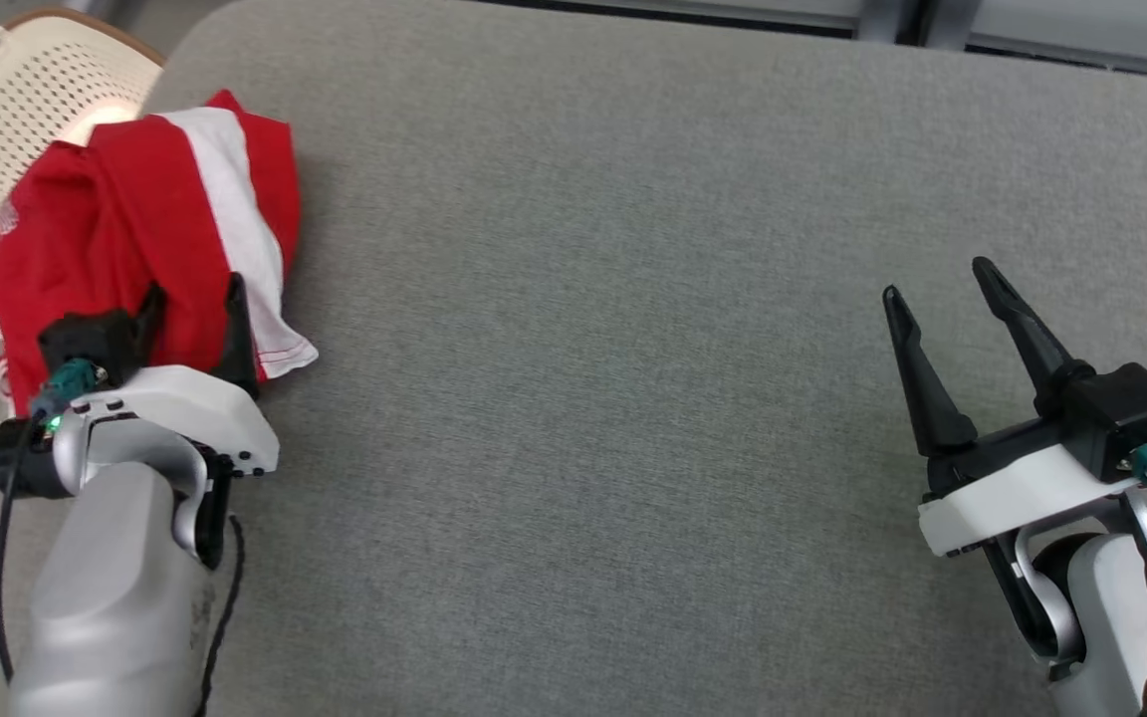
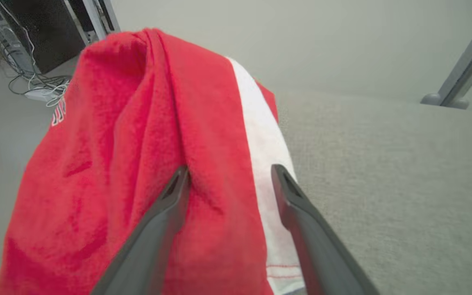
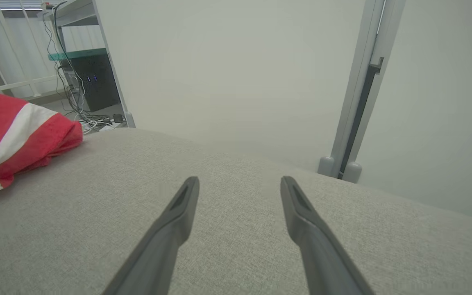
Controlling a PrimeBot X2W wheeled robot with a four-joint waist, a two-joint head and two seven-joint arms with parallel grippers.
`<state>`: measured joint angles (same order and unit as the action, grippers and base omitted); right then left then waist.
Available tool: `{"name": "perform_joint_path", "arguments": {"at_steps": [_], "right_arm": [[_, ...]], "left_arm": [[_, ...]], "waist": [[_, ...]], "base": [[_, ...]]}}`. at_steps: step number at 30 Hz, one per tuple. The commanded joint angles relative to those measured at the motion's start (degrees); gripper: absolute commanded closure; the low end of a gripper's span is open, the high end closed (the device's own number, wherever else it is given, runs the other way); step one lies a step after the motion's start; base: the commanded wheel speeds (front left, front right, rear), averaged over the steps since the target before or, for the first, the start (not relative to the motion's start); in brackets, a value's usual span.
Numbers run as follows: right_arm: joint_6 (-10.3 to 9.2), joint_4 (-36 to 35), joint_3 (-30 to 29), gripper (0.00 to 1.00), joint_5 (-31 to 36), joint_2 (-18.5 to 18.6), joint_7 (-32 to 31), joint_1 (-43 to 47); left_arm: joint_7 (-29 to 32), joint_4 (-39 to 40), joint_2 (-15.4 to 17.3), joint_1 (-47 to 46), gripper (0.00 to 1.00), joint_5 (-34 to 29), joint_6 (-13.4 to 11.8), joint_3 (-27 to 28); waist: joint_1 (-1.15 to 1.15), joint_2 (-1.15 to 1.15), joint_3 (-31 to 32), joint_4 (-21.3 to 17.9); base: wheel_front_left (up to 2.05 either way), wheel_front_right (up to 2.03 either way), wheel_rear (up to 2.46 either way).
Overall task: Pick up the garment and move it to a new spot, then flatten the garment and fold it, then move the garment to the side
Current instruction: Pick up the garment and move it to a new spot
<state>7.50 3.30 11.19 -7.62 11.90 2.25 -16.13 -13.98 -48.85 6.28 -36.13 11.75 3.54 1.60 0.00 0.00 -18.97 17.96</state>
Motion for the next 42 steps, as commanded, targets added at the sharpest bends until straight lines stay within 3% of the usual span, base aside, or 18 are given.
{"name": "perform_joint_path", "arguments": {"at_steps": [1,4,6,11,18,26,35,42], "right_arm": [[-0.02,-0.22,-0.28,0.0,-0.23,0.24,-0.04,-0.9],[-0.02,0.0,-0.63,0.0,0.07,0.54,0.36,-1.5],[-0.02,0.26,-1.09,0.0,-0.06,0.23,0.83,-1.65],[-0.02,0.89,-2.1,0.0,0.1,-0.29,1.56,-1.77],[-0.02,2.8,-3.31,0.0,0.0,-1.47,3.36,-0.59],[-0.02,5.47,-3.94,0.0,-0.79,-3.4,5.08,1.23],[-0.02,6.88,-3.55,0.0,-1.21,-5.17,5.54,4.53],[-0.02,6.89,-2.84,0.0,-2.07,-6.31,6.06,3.69]], "left_arm": [[0.93,-3.04,1.51,-1.89,0.0,-0.41,-0.68,0.09],[0.59,-7.91,2.16,-4.79,0.04,0.14,-1.34,0.57],[0.03,-9.85,2.83,-6.01,1.0,0.48,-1.3,0.93],[-1.22,-9.26,4.04,-6.81,1.0,0.84,-1.23,1.82],[-1.18,7.21,3.33,0.55,1.0,-0.1,-1.32,4.78],[-1.19,21.66,1.37,9.56,1.0,-2.2,-0.01,4.08],[1.18,34.61,-2.08,20.16,1.0,-3.36,1.52,-4.69],[4.46,39.07,-3.14,21.0,1.0,-0.83,2.4,-15.5]], "waist": [[0.0,0.0,-3.63,-3.45],[0.0,0.0,-4.42,-4.41],[0.0,0.0,-4.63,-4.61],[0.0,0.0,-4.15,-4.91],[0.0,0.0,-0.04,-5.81],[0.0,0.0,5.98,-8.29],[0.0,0.0,11.08,-14.26],[0.0,0.0,9.89,-22.91]], "base": [[0.0,0.0,0.0],[0.0,0.0,0.0],[0.0,0.0,0.0],[0.0,0.0,0.0],[0.0,0.0,0.0],[0.0,0.0,0.0],[0.0,0.0,0.0],[0.0,0.0,0.0]]}}
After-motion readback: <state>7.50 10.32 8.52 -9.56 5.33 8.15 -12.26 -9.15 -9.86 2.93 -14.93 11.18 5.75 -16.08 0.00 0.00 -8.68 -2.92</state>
